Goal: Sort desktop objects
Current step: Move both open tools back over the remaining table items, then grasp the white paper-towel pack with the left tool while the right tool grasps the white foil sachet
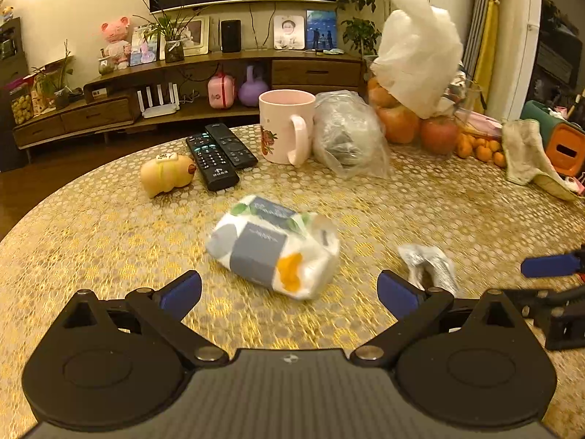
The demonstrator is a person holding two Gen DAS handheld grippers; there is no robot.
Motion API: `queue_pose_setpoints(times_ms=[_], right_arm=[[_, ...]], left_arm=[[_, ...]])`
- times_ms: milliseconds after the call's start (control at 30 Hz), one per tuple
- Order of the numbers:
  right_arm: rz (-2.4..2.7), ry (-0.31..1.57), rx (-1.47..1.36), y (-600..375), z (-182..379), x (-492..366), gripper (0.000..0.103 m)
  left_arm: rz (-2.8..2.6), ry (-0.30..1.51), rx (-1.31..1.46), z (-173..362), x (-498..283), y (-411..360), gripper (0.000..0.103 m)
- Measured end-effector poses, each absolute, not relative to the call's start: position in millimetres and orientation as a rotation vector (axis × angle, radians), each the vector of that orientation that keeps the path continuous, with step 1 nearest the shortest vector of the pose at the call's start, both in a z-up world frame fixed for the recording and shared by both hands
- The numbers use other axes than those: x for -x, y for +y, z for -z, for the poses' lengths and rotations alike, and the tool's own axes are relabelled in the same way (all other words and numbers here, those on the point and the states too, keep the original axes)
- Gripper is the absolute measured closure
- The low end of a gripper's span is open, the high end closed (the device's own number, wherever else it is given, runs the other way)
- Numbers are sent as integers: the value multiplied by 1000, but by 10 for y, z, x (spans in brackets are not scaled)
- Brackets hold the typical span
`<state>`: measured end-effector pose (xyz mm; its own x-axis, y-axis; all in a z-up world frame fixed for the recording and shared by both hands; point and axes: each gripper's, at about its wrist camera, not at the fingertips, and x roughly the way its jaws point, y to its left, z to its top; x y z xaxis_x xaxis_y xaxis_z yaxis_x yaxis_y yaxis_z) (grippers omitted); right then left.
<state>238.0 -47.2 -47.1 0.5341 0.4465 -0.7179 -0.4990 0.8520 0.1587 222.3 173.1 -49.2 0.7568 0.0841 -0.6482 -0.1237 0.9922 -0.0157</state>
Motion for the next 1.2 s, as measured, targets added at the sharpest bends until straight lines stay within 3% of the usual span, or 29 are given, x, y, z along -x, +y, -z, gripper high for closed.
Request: queue_pose_setpoints(times_ms=[533,1200], right_arm=[[-500,865,109,-155,840,-2791,26],[-548,848,84,-722,633,-2926,27]], left_arm=[[-186,742,76,671,-2832,1912,0],[-239,778,77,710,-2533,2468,0]])
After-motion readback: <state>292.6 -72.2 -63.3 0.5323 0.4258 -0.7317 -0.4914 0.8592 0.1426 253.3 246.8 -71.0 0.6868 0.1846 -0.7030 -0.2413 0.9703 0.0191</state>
